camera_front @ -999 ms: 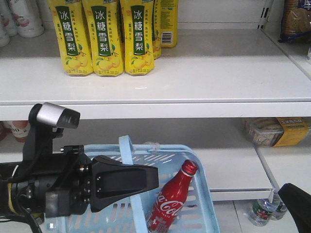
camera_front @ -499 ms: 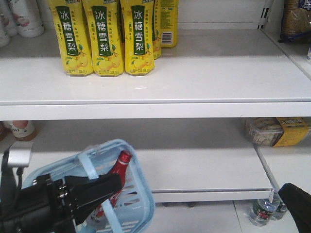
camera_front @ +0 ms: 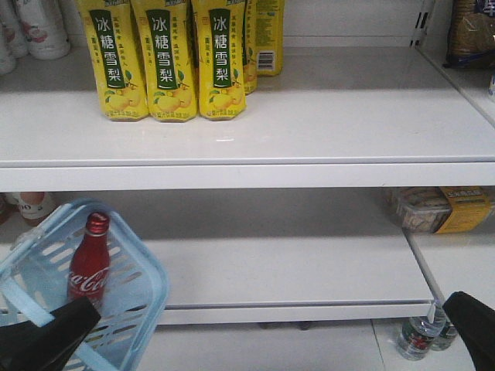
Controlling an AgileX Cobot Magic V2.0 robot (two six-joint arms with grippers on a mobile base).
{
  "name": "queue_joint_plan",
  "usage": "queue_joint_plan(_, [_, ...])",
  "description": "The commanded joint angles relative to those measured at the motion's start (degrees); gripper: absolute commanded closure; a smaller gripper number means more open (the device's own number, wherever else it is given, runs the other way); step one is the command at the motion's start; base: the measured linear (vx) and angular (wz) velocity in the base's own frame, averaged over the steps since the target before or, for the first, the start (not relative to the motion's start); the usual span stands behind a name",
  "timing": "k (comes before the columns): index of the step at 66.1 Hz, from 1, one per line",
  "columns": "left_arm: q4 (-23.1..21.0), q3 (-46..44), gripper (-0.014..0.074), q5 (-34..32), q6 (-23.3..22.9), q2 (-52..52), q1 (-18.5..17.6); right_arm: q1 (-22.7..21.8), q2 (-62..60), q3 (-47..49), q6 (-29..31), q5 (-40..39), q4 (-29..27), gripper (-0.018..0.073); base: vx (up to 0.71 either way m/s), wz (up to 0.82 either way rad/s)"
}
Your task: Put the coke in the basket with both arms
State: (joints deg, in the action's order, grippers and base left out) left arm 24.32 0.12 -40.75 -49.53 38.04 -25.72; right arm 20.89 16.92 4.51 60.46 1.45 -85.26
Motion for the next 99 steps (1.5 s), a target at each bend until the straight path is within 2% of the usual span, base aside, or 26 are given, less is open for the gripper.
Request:
queue_joint_plan(1, [-4.50,-0.40,0.0603,-0.74,2.46,-2.37,-0.20,0.03,0.47,1.65,0.72,-0.39,-0.03,0.0561,0.00,0.00])
queue_joint_plan(11, [-8.15,1.83,0.0603,8.25,2.45,-5.64,-0.20,0.03,0.47,1.65,0.72,-0.38,0.10,0.0561,0.00,0.00])
queue_joint_plan(30, [-7.71,1.94,0.0603,19.25,2.51,-10.47,-0.20,0.03,0.47,1.65,0.72,-0.38,0.10,0.0561,0.00,0.00])
queue_joint_plan(40, [-8.18,2.15,0.0603,30.13,2.45,-14.34,-0.20,0.03,0.47,1.65,0.72,-0.38,0.10,0.0561,0.00,0.00])
queue_joint_plan(52, [-14.71,2.15,0.0603,41.35,3.18,-20.95,-0.09,0.03,0.47,1.65,0.72,-0.38,0.10,0.0561,0.00,0.00])
queue_joint_plan(60, [-19.11,2.15,0.0603,44.45,10.19,-26.66,1.68,0.03,0.47,1.65,0.72,-0.38,0.10,0.0561,0.00,0.00])
queue_joint_plan(70, [-26.00,2.15,0.0603,44.46,24.61,-32.83,6.50,0.03,0.47,1.65,0.72,-0.38,0.10,0.0561,0.00,0.00])
queue_joint_plan(77, [-29.58,2.15,0.0603,44.41,32.09,-35.99,10.48,0.03,0.47,1.65,0.72,-0.38,0.10,0.0561,0.00,0.00])
queue_joint_plan(86, [-29.17,2.15,0.0603,44.35,36.34,-38.32,15.60,0.03,0.47,1.65,0.72,-0.38,0.10,0.0561,0.00,0.00])
queue_joint_plan(99, [-22.80,2.15,0.0603,42.64,37.04,-39.62,21.59,0.03,0.47,1.65,0.72,-0.38,0.10,0.0561,0.00,0.00])
